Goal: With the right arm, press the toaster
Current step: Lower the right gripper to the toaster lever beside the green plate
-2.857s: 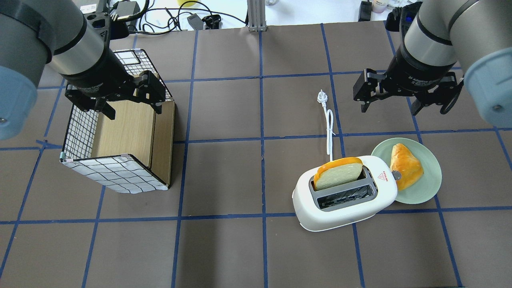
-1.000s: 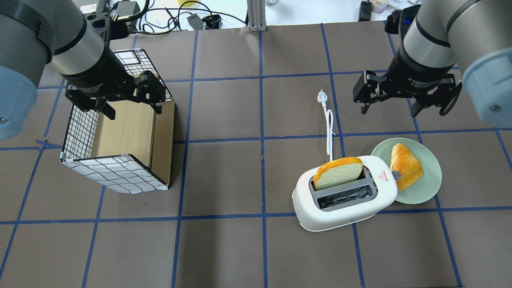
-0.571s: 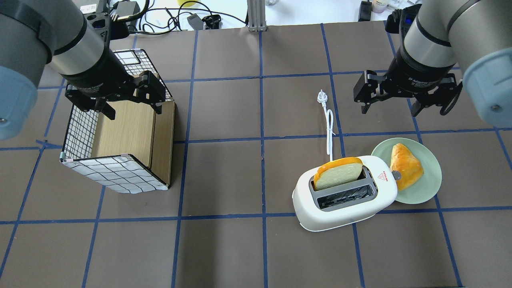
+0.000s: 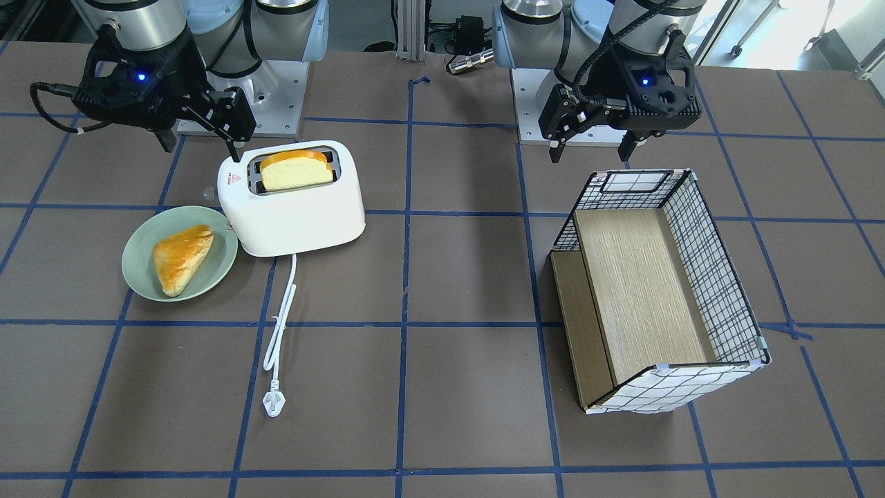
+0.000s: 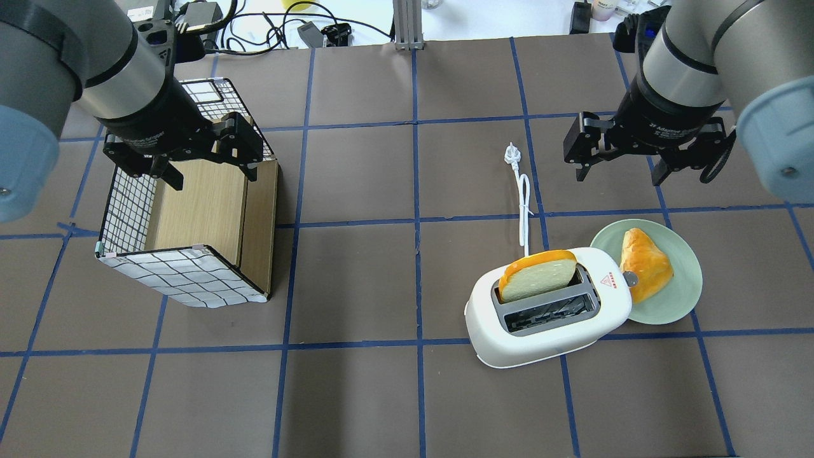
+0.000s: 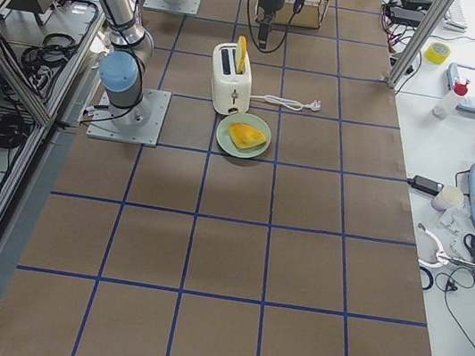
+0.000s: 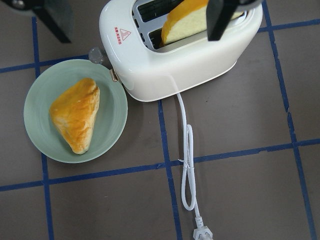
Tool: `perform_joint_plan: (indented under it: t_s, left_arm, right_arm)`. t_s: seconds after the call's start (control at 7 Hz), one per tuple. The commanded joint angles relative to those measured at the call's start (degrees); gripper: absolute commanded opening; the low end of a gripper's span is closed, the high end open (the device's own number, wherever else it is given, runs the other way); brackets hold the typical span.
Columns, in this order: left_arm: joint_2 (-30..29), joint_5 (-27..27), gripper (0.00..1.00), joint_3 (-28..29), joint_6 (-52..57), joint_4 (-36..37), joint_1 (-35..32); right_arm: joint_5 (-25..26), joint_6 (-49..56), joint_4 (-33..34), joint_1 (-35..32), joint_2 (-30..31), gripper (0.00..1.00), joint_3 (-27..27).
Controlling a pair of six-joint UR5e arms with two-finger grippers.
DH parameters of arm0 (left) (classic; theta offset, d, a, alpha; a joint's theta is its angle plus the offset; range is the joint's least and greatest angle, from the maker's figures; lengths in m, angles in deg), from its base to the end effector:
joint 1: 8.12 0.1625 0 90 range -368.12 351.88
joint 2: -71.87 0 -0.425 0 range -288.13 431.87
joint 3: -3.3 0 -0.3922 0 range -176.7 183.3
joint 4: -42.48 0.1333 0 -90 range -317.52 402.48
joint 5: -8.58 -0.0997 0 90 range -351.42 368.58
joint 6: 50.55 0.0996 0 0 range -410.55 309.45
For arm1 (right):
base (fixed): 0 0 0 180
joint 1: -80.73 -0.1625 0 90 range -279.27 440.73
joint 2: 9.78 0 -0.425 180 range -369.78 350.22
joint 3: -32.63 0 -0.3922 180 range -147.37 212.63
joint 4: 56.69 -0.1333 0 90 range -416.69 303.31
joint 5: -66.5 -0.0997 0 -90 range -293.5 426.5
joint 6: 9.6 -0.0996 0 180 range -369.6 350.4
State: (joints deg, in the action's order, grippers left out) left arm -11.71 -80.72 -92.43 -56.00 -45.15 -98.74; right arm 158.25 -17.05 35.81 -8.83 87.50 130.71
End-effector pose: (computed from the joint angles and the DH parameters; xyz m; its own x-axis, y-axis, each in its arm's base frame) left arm -0.1394 -0.4480 0.4954 -0.9964 -0.0834 0.0172 -0.0842 0.9951 -0.0520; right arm 0.1269 -0.4419 0.4820 -0.9901 0.1381 0.0264 0.1372 0.9900 -0.0334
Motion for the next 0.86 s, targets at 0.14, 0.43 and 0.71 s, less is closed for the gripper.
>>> perform_joint_plan:
  t_s: [0.14, 0.43, 0.71]
  left_arm:
    - [0.0, 0.0, 1.00, -0.1, 0.0, 0.0, 0.0]
    - [0.0, 0.0, 1.00, 0.0, 0.0, 0.0, 0.0]
    - [0.0, 0.0, 1.00, 0.0, 0.0, 0.0, 0.0]
  right_arm:
    - [-0.2, -0.1, -0.6, 0.1, 0.0, 0.00, 0.0]
    - [-0.7, 0.8, -2.1, 1.0, 0.0, 0.00, -0.1]
    - [-1.1, 10.7, -3.9, 8.0, 0.0, 0.00, 0.0]
